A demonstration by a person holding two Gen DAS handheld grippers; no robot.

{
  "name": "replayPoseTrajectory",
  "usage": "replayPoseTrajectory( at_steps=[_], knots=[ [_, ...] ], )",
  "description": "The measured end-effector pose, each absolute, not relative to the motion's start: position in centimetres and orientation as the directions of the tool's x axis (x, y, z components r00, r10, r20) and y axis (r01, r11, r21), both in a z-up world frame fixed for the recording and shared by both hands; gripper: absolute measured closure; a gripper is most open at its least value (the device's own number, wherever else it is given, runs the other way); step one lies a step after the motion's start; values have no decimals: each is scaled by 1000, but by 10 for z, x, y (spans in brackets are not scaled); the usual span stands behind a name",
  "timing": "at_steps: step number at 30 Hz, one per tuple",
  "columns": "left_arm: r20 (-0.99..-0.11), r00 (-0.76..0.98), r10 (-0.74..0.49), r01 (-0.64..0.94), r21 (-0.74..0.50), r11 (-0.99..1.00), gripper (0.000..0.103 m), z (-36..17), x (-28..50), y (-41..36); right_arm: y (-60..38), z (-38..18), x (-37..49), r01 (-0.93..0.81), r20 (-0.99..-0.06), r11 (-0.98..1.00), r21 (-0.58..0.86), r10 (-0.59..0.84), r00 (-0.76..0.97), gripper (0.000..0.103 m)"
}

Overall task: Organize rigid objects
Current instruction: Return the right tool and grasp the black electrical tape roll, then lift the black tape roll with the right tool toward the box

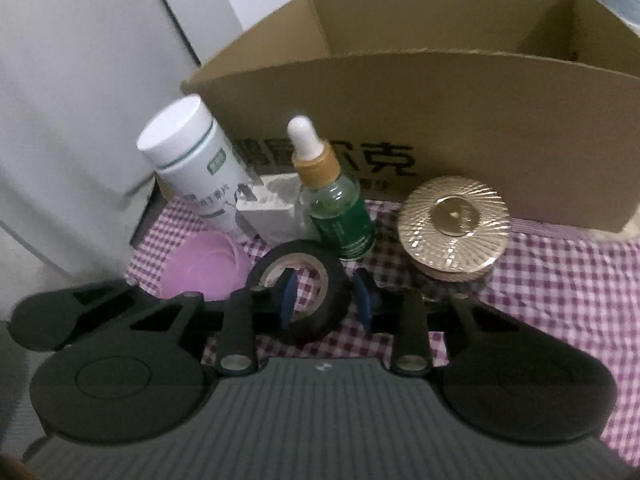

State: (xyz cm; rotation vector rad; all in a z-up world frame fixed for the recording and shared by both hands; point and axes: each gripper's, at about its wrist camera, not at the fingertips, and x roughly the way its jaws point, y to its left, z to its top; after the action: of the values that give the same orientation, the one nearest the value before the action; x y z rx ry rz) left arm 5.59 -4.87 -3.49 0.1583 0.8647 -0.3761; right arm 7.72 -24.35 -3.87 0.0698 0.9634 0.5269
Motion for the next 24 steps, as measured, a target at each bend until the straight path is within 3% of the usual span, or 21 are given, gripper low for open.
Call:
replayPoseTrajectory(
  at_steps=[18,24],
  knots=[
    [-747,564,-352,491,-40,870,37,-33,40,-77,-271,-39,54,-363,-782,909,206,376,498,79],
    [-747,567,-347,505,-17,863,30,-33,46,-85,-292,-42,40,-309,-776,922,233,367,513,79]
  ],
)
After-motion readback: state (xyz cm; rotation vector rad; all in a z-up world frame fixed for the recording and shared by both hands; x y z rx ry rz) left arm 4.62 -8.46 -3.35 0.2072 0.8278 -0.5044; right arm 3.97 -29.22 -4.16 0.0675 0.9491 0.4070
